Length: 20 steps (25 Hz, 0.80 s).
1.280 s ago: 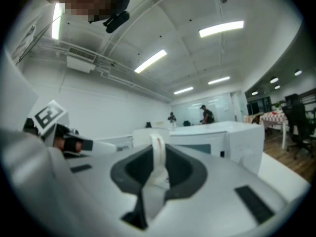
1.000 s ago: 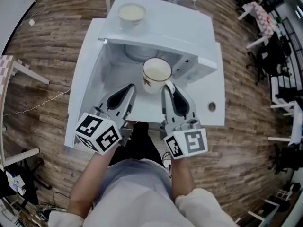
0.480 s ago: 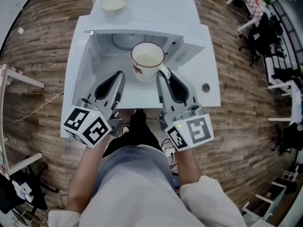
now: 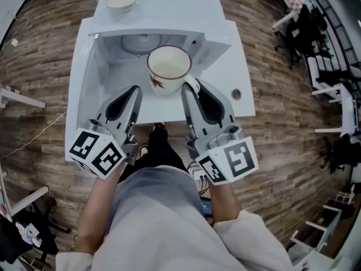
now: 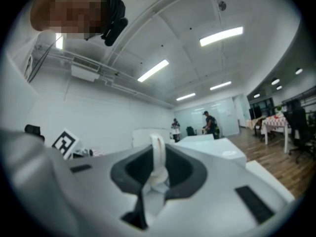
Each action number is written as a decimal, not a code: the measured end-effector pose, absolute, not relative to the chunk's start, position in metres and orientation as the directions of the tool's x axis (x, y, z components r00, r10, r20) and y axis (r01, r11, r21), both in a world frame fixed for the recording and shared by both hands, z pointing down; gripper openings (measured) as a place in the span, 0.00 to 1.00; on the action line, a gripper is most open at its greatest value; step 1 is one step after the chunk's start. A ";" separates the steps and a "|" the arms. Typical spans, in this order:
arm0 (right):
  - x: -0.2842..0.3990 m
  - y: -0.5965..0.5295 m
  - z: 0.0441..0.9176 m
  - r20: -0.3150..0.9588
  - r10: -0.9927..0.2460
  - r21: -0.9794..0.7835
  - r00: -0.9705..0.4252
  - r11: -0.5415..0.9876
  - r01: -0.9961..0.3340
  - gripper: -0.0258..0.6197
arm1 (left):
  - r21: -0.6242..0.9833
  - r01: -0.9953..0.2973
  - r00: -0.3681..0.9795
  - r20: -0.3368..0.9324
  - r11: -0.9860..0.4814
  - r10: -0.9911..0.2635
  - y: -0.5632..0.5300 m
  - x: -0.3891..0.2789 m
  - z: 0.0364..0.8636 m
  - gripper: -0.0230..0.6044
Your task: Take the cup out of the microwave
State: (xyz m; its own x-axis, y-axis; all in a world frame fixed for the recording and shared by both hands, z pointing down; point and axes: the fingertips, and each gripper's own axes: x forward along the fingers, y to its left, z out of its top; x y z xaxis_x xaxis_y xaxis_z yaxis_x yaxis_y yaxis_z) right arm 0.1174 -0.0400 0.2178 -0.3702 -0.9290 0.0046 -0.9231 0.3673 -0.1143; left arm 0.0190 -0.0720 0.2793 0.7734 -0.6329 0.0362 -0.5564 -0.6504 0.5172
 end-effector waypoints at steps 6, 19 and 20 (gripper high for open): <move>0.123 -0.027 0.206 -0.003 -0.934 -0.115 -0.357 0.355 -0.928 0.15 | 0.521 -0.546 0.776 0.022 -0.656 -0.630 -0.069 0.019 0.275 0.05; 0.126 -0.017 0.191 -0.026 -0.932 -0.114 -0.363 0.363 -0.925 0.15 | 0.495 -0.560 0.764 -0.002 -0.664 -0.646 -0.063 0.011 0.255 0.05; 0.126 -0.016 0.191 -0.026 -0.931 -0.114 -0.363 0.364 -0.925 0.15 | 0.495 -0.560 0.763 -0.003 -0.665 -0.646 -0.063 0.011 0.255 0.05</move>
State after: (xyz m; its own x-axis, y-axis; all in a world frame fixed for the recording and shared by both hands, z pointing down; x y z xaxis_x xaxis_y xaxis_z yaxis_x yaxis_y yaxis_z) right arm 0.1259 -0.0162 0.1908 -0.3630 -0.9314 -0.0262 -0.9246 0.3635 -0.1137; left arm 0.0112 -0.0626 0.2546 0.7634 -0.6459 -0.0032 -0.5602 -0.6645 0.4946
